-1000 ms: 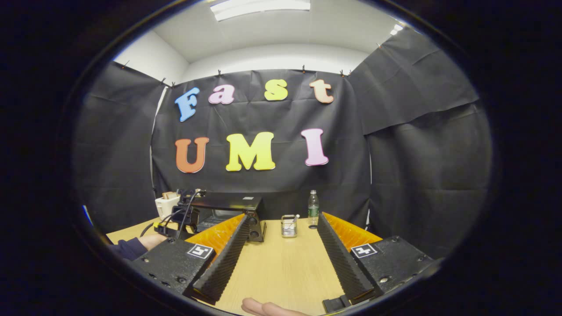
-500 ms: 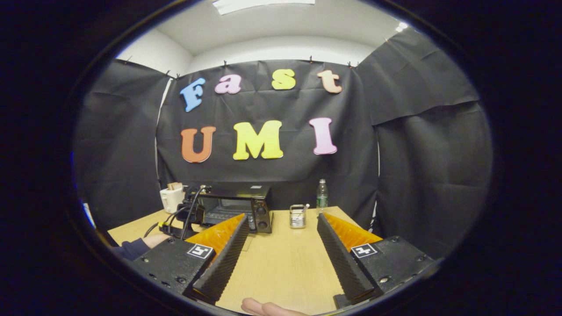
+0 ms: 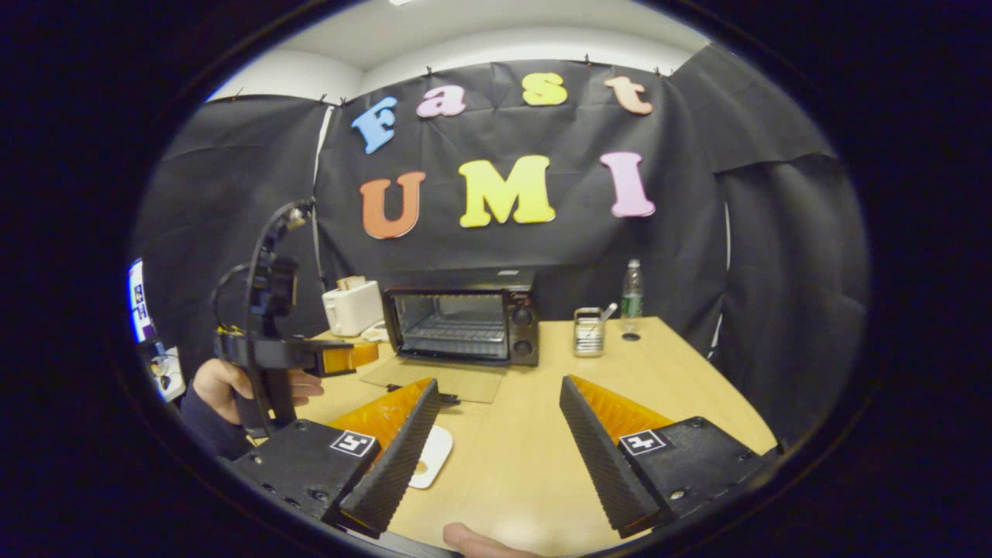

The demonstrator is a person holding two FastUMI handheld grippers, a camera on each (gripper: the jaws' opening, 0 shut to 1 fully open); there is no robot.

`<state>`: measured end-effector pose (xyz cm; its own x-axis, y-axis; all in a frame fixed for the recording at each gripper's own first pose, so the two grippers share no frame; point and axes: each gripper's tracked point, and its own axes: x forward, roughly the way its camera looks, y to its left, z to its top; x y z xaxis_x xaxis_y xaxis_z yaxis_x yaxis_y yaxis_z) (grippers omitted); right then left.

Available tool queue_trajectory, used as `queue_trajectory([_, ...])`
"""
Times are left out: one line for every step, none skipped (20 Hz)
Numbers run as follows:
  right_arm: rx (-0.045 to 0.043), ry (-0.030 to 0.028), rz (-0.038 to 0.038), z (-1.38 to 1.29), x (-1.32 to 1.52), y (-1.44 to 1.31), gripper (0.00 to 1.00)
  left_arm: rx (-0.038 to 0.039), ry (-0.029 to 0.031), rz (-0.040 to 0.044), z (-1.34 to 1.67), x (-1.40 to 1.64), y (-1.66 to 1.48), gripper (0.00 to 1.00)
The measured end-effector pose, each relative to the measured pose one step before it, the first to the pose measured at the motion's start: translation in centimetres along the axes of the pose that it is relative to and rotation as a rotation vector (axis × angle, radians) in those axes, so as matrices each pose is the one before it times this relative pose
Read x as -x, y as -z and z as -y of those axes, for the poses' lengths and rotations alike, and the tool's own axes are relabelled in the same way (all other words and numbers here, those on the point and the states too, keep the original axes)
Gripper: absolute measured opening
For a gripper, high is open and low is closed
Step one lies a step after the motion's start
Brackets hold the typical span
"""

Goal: Open the electric oven with the left hand, put the food in, and close the electric oven.

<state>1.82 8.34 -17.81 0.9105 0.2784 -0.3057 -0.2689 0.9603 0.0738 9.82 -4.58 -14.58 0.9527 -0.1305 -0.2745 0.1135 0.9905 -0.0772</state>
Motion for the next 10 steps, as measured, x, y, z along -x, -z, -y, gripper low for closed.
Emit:
queue_trajectory([0.0061, -0.03114, -0.03765, -1.071, -1.018, 1.24, 0.99, -0.0036, 0.00894, 0.03609, 0.005, 1.944, -0.848, 0.94])
queue_trajectory([0.01136, -0.03897, -0.03027, -1.133, -0.988, 1.195, 0.99, -0.00309, 0.00446, 0.03454, 0.029, 1.754, -0.7, 0.94])
queue_trajectory([0.01222, -0.03017, -0.03406, -1.08, -0.985, 1.238, 0.99, -0.00459, -0.00305, 0.02547, -0.221, 1.365, -0.523, 0.94])
queue_trajectory([0.00757, -0.01109, -0.03613, -0.507, -1.027, 0.95, 0.97, -0.00589, -0.0082, 0.02515, -0.585, 1.564, -0.494, 0.93])
queue_trajectory([0.01233, -0.01635, -0.03421, -0.663, -0.864, 0.792, 1.0, -0.00502, -0.01283, 0.01648, -0.675, 1.453, -0.286, 0.93])
queue_trajectory([0.01556, -0.01777, -0.02886, -0.741, -0.782, 0.671, 0.98, -0.00421, -0.00901, 0.01573, -0.499, 1.48, -0.206, 0.93])
queue_trajectory([0.01569, -0.0119, -0.02289, -0.565, -0.667, 0.453, 0.98, -0.00059, -0.0066, 0.01782, -0.564, 1.343, -0.297, 0.93])
queue_trajectory([0.01806, -0.00867, -0.01851, -0.403, -0.483, 0.445, 0.99, 0.0045, -0.00783, 0.01759, -0.631, 1.486, -0.388, 0.93])
queue_trajectory([0.02219, -0.02139, -0.01387, -0.687, -0.433, 0.189, 0.99, 0.00796, -0.00317, 0.01142, -0.488, 1.313, -0.272, 0.93])
queue_trajectory([0.02595, -0.02558, -0.01709, -0.875, -0.75, 0.387, 1.0, 0.00801, -0.00289, 0.01317, -0.467, 1.241, -0.327, 0.93])
